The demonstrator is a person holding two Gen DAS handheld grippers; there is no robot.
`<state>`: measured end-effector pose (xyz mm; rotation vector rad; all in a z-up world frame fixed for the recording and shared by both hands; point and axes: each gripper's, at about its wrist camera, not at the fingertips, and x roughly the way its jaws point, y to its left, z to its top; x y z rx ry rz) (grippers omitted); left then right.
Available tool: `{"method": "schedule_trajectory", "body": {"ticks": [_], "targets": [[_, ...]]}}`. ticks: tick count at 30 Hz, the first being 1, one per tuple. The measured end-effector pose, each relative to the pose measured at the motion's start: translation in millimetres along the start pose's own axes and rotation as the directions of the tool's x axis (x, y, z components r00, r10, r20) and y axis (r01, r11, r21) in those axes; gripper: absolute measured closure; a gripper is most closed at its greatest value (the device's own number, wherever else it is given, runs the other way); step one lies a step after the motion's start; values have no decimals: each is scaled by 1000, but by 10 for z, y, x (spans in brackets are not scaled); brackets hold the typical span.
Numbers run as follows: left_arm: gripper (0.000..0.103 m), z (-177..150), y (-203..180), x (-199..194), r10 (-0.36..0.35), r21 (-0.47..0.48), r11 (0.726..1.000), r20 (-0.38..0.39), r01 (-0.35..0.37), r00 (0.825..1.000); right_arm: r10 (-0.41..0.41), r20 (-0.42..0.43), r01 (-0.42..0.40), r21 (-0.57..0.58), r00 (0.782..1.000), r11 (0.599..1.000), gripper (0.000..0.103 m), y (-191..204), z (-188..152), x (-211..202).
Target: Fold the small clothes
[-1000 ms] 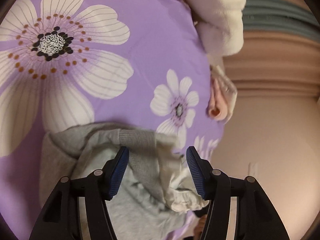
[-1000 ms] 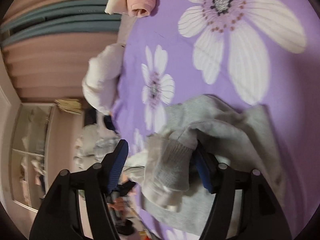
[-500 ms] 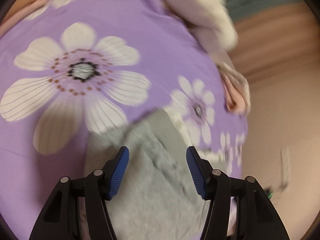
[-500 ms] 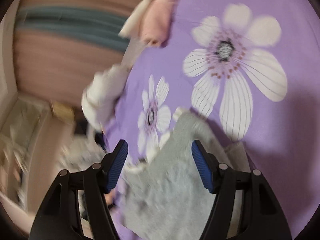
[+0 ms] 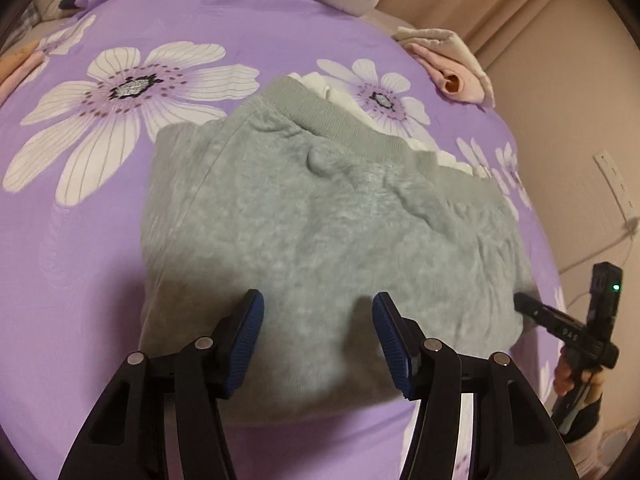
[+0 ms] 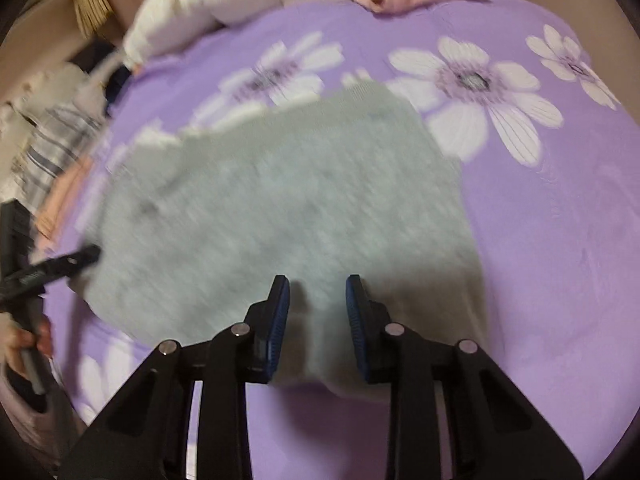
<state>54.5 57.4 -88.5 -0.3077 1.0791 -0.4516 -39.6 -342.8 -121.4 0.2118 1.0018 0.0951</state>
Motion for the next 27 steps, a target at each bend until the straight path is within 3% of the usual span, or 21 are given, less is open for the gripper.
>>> {"method": "schedule_trajectory", "body": {"ticks": [6, 10, 14, 20, 24, 27], "targets": [[46, -192, 89, -155, -28, -53, 998, 39, 30, 999, 13, 39, -14, 25, 999, 1000, 76, -113, -237, -95], [46, -304, 67, -292, -7, -66, 998, 36, 10, 999, -15, 37, 14, 21, 999, 1000, 76, -96, -336, -199], [46, -373, -214, -428, 18, 25, 1000, 69, -19, 997, 17, 99, -15, -23, 995, 1000, 71, 85, -406, -420], [45, -262, -951, -307, -35, 230, 973, 94, 13, 995, 138, 177, -110, -160, 975, 981, 71, 609, -298, -458], [49, -197, -1155, -39, -30, 257, 966, 69, 12, 997, 199, 182, -154, -232, 963, 960, 73, 938, -156, -293], [53, -237, -1162, 201, 25, 268, 963, 24, -31, 999, 192, 138, -155, -240, 972, 958, 77, 1041, -110, -63]]}}
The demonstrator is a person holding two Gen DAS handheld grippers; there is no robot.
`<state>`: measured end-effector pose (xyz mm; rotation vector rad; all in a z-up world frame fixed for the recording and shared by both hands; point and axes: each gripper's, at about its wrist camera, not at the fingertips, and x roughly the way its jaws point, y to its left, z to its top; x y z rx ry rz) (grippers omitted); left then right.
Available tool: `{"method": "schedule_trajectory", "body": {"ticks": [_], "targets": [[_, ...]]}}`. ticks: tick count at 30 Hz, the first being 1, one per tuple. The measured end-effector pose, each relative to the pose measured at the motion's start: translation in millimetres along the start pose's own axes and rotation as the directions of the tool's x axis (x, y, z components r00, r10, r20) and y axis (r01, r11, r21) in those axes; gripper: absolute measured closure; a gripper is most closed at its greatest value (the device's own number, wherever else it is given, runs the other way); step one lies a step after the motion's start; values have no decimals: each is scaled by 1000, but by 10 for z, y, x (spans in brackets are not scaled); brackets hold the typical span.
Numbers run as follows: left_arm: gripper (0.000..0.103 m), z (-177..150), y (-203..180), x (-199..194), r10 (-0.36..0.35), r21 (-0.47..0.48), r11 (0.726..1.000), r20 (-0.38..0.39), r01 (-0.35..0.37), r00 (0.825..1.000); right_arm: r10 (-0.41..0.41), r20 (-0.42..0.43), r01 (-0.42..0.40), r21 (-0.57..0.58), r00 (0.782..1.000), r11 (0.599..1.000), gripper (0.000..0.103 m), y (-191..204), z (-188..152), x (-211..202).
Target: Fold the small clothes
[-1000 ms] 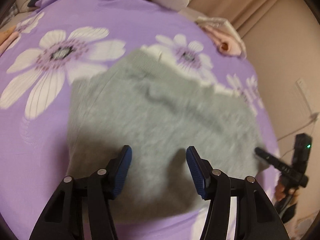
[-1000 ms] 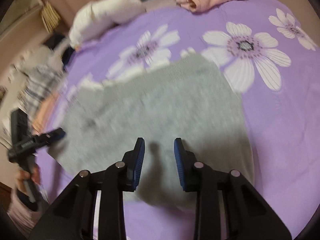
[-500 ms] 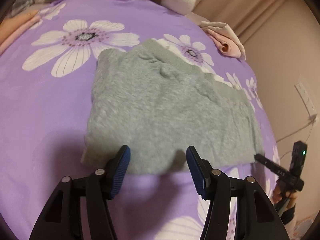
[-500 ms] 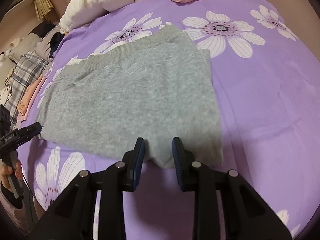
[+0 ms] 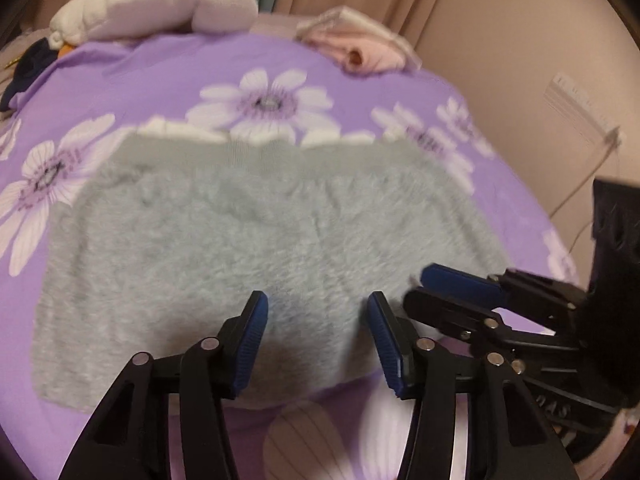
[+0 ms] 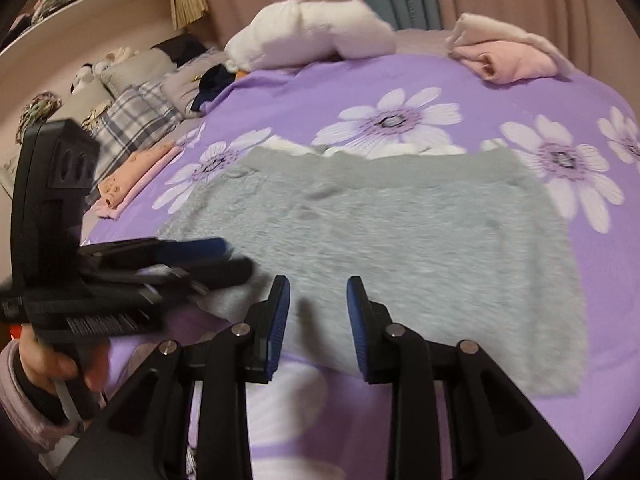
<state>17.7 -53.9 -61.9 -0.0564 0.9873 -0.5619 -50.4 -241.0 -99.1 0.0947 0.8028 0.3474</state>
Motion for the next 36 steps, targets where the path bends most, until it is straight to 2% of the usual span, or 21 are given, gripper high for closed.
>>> {"method": "schedule_trajectory", "body": {"ticks": [2, 4, 9, 13, 16, 19, 21, 23, 25, 27, 31, 35, 36], "targets": [[54, -73, 81, 158, 5, -15, 1000, -51, -6, 999, -15, -70, 16, 16, 997, 1000, 82, -22, -59, 192], [54, -143, 163, 182, -28, -37, 999, -49, 26, 998, -11, -124, 17, 45, 992, 999, 82, -82, -145, 328], [54, -216, 104, 115, -10, 12, 1000, -42, 11, 999, 11, -102, -4, 68, 995, 998, 83, -98, -217, 267], [54, -269, 177, -111, -34, -17, 999, -10, 34, 999, 19, -75, -13, 84, 997, 996, 83, -130, -252, 106], [54, -253, 304, -390, -4, -26, 1000, 79, 6, 997, -28, -24, 30, 66, 999, 997, 81, -194, -294, -102], [54, -206, 490, -492, 44, -60, 998, 113, -37, 993, -97, 25, 94, 104, 995, 990, 78, -423, -271, -266], [54, -213, 663, -475, 79, -111, 992, 103, -68, 992, -121, 28, 115, 155, 992, 981, 78, -578, -249, -307], [54, -273, 813, -414, 122, -154, 982, 73, -110, 990, -192, 16, 186, 187, 981, 965, 78, -729, -271, -335], [54, -365, 922, -325, 130, -184, 976, 39, -121, 991, -235, -14, 233, 192, 972, 953, 80, -822, -339, -328], [54, -469, 988, -320, 110, -200, 975, 44, -99, 993, -261, -57, 267, 191, 964, 944, 81, -889, -439, -278], [54, -590, 1078, -457, 58, -260, 965, 72, -38, 996, -248, -52, 254, 194, 967, 948, 81, -893, -577, -300], [54, -758, 1219, -673, 0, -372, 927, 115, 43, 993, -225, -43, 229, 228, 973, 947, 81, -912, -640, -393], [54, -803, 1232, -743, 4, -386, 921, 125, 45, 992, -214, -38, 217, 243, 976, 945, 77, -917, -655, -440]]}}
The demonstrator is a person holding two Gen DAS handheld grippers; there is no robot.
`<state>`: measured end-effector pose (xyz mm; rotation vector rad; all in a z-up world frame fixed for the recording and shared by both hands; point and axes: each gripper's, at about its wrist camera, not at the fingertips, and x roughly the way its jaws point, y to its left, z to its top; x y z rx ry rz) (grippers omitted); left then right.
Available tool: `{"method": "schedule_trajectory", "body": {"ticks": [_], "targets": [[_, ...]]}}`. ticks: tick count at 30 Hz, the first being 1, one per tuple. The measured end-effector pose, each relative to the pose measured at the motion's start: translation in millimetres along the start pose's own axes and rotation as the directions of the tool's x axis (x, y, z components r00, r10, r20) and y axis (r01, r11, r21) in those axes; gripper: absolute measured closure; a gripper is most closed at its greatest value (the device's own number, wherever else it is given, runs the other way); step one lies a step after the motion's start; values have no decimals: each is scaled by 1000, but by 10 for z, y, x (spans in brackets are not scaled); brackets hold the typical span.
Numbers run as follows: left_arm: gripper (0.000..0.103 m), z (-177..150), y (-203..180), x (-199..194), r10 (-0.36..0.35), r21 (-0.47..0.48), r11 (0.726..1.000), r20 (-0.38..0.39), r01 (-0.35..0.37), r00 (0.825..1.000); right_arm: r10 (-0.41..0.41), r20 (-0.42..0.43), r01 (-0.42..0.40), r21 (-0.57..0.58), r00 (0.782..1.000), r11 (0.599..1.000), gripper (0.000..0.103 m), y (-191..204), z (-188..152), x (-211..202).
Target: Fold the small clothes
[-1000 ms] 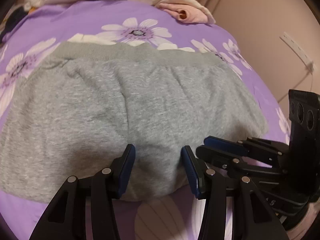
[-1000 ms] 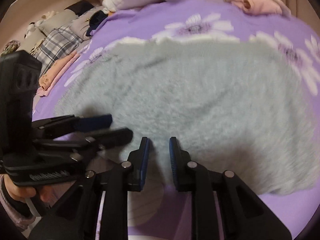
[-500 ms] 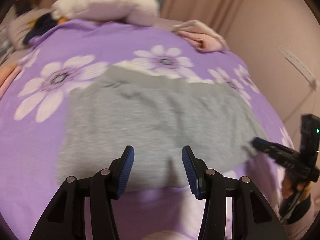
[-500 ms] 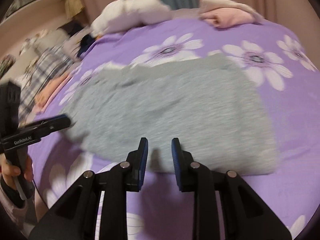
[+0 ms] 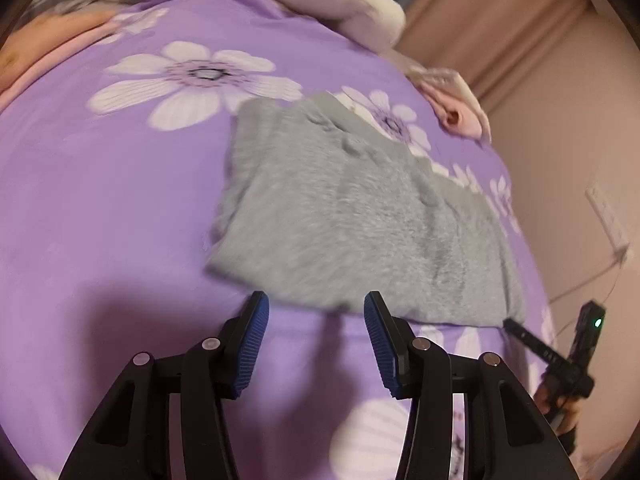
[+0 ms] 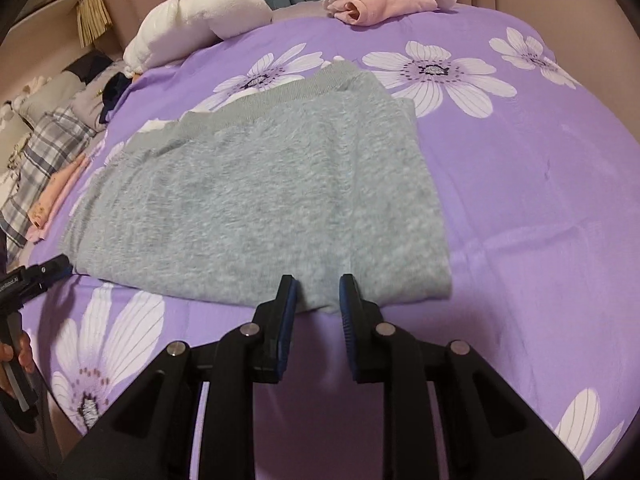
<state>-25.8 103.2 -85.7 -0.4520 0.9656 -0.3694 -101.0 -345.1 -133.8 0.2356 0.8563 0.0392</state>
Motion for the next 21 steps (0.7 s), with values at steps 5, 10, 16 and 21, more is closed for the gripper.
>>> {"method": "schedule_trajectory", "body": {"ticks": [5, 10, 16, 21], "targets": [[46, -43, 166, -236, -76, -89, 993, 31, 78, 997, 58, 60, -61, 49, 997, 997, 56, -38, -107, -212], [44, 19, 271, -177, -169, -197, 965, 44, 175, 985, 142, 85, -150, 99, 986, 984, 53, 13, -89, -285], [44, 68, 432, 58, -258, -336, 906, 37, 255, 965, 180, 112, -185, 44, 977, 982, 48, 235, -50, -348], [44, 195, 508, 196, -315, -380, 873, 38, 305, 948, 188, 102, -190, 17, 977, 982, 47, 273, -39, -285]]}}
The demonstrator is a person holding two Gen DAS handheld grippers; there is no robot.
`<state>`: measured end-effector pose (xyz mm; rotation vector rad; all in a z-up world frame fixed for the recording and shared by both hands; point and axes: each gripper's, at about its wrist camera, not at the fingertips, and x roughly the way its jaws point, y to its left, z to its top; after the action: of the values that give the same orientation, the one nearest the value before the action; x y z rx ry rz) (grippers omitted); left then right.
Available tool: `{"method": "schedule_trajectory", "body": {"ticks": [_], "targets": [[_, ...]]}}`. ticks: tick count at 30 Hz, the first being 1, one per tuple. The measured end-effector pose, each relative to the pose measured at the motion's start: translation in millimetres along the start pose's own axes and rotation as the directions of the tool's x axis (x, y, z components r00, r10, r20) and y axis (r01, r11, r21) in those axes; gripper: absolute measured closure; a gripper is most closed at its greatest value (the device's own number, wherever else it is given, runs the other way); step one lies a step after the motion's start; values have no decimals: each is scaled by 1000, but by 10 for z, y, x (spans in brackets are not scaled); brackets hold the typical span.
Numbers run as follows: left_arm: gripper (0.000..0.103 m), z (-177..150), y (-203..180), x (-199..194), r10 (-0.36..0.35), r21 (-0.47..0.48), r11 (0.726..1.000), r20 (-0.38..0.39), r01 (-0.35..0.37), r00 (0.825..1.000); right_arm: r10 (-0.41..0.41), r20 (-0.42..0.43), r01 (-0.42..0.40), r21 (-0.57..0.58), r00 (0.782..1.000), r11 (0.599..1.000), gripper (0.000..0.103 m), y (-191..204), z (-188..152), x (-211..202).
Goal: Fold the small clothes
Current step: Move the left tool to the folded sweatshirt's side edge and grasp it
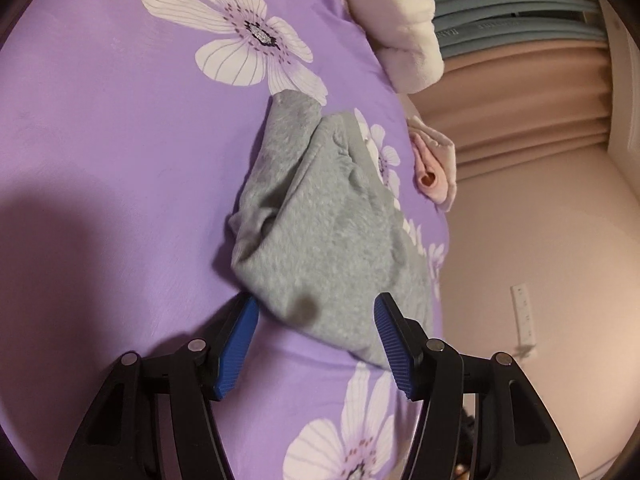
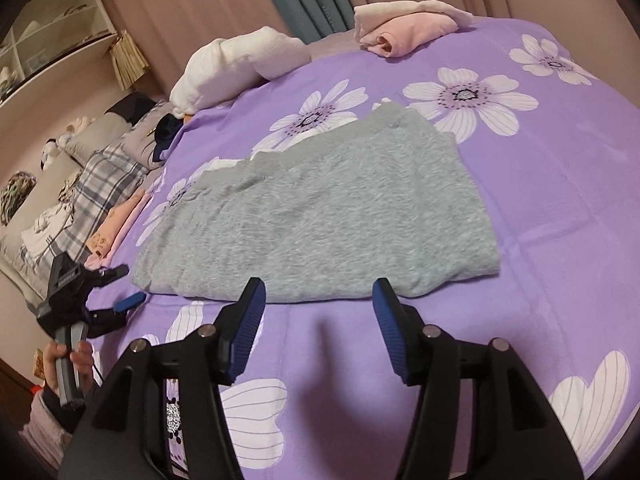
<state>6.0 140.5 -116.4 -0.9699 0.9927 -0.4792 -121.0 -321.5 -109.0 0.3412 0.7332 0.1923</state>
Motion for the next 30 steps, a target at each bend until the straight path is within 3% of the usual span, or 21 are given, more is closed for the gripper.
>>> {"method": "schedule_trajectory", "body": {"ticks": [5, 22, 28, 30], "targets": [[44, 180, 7, 139, -29, -31, 999, -9, 28, 1000, 3, -8, -2, 12, 1000, 1000, 47, -21, 10, 61], [44, 670, -62, 525, -5, -23, 1000, -49, 4, 999, -1, -20, 0, -32, 1000, 999, 47, 113, 81, 171], [44, 612, -224, 592, 104, 103, 990, -68, -97, 992, 9, -35, -11, -38, 999, 999, 47, 181, 84, 230], [50, 575, -236, 583, 129, 127, 985, -63, -121, 990, 16, -41, -18, -42, 999, 999, 47, 216, 94, 261]]}}
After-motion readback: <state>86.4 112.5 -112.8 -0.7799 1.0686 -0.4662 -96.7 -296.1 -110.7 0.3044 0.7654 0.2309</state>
